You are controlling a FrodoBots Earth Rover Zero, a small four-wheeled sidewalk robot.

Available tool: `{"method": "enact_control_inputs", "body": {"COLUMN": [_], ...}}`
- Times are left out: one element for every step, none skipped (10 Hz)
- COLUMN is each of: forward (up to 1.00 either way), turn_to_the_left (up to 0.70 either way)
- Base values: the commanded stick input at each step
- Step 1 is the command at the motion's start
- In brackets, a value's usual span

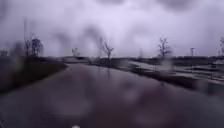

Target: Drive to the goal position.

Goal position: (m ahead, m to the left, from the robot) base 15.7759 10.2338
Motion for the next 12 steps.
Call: {"method": "enact_control_inputs", "body": {"forward": [0.70,0.70,0.70,0.70,0.70,0.70,0.70,0.70,0.70,0.70,0.70,0.70], "turn_to_the_left": [0.00,0.00,0.00,0.00,0.00,0.00,0.00,0.00,0.00,0.00,0.00,0.00]}}
